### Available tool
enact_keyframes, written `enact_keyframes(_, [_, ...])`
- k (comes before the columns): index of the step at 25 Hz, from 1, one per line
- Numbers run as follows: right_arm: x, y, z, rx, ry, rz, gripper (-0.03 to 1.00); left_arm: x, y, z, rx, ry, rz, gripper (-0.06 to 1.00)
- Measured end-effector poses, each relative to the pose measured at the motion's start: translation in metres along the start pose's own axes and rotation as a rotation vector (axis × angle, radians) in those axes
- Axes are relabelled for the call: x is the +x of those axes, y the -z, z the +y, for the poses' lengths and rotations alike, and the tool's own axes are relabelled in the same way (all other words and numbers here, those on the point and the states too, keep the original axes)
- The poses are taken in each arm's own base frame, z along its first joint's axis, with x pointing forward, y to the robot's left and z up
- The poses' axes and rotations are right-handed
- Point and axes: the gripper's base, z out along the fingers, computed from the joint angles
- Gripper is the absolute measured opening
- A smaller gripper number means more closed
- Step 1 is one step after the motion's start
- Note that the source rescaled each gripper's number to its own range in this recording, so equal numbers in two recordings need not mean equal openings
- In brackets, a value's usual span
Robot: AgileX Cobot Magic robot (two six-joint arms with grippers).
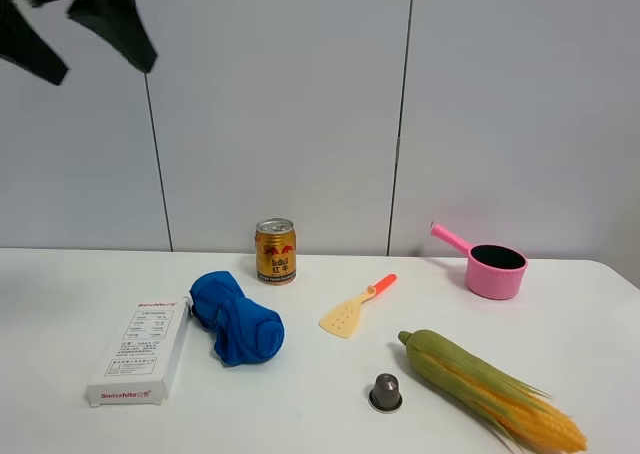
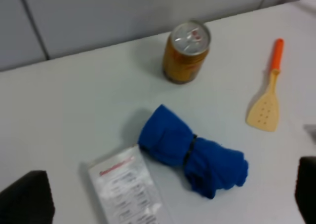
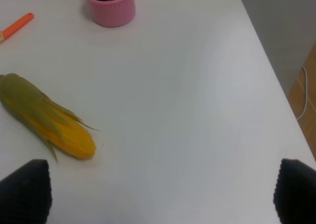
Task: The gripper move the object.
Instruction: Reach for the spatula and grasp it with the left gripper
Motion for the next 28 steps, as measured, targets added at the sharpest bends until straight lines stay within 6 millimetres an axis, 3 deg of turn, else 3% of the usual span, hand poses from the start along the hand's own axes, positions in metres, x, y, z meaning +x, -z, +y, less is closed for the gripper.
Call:
enact_keyframes(2, [0.000,0.000,0.000,0.000,0.000,0.000,1.00,-0.006,-0.011,-0.007,0.020,-0.017,0.002,1.00])
enact_keyframes(6, [0.000,0.000,0.000,0.000,0.000,0.000,1.00,-0.019,-0.052,-0.034,0.081,-0.072,0.023,1.00])
enact_keyframes(8, [0.000,0.000,0.000,0.000,0.000,0.000,1.00,-0.021,-0.082,-0.055,0.121,-0.106,0.055,1.00])
enact_keyframes(16, [0.000,0.000,0.000,0.000,0.000,0.000,1.00,0.004,-0.160,-0.096,0.178,-0.163,0.145,1.00])
enact_keyframes(28, [0.000,0.000,0.000,0.000,0.000,0.000,1.00,0.022,-0.216,-0.102,0.173,-0.125,0.111,1.00])
